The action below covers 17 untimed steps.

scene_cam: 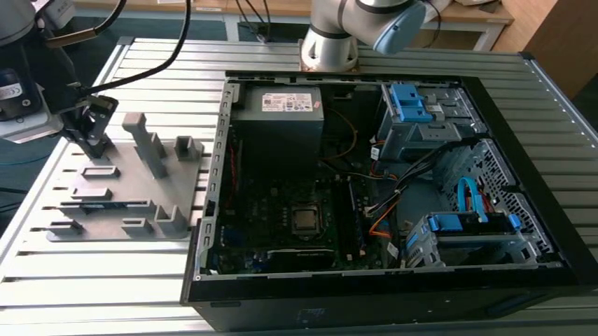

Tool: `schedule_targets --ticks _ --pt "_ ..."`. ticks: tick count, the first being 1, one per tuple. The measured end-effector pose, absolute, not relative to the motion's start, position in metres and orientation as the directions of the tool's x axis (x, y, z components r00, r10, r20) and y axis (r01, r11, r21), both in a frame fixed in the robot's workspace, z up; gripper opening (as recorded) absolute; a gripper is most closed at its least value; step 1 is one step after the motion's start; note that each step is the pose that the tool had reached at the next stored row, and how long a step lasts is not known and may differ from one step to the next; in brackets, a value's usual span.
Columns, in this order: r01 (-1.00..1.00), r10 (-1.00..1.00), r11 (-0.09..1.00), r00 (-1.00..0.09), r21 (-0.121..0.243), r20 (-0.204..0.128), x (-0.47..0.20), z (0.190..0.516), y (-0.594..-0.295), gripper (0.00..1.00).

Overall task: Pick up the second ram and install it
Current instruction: 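Reach for the second ram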

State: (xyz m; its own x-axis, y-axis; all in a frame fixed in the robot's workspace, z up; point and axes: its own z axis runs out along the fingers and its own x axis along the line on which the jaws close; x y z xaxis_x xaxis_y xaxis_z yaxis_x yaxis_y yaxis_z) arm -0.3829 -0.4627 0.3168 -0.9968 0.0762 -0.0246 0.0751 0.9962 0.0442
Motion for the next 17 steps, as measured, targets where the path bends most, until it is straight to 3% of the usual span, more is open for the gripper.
schedule_targets --ticks 17 --pt "0.075 0.076 0.996 -0.997 0.044 -0.024 -0.388 0.298 -0.465 0.10"
